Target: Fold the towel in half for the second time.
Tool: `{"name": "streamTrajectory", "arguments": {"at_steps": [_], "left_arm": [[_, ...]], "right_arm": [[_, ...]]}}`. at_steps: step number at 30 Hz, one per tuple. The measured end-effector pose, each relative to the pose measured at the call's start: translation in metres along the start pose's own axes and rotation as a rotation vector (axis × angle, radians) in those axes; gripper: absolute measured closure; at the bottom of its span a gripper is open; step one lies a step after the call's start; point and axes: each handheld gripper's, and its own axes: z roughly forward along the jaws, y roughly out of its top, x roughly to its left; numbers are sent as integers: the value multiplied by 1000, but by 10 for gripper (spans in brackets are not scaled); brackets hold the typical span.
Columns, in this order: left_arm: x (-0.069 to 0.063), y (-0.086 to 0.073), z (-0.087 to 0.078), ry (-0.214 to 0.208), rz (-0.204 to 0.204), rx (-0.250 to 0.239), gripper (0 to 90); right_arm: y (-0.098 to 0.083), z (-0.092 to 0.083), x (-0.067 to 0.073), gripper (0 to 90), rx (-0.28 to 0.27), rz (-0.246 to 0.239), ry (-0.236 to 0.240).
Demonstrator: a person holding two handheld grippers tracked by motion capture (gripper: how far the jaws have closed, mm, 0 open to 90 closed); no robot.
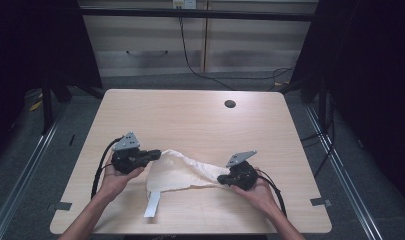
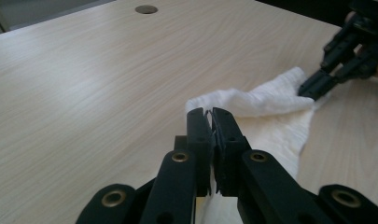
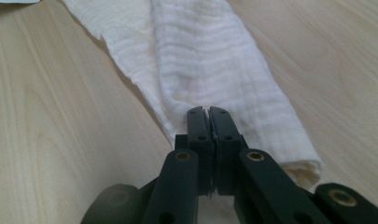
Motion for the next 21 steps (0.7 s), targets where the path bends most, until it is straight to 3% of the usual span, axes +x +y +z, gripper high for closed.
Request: {"name": "streamTrajectory", "arguments": {"at_steps": [6, 9, 17, 21], "left_arm": [[-21, -8, -6, -33, 59, 35, 868], [-29, -16, -7, -30, 102, 83, 867], [-25, -44, -6, 7, 109, 181, 867], [-22, -59, -3, -1, 82, 204, 867]], "right_arm": [[-1, 1, -2, 885, -21, 4, -5], [-1, 0, -2, 885, -17, 8, -9], [-2, 0, -1, 885, -23, 4, -12], [-2, 0, -1, 884, -22, -2, -23]]}}
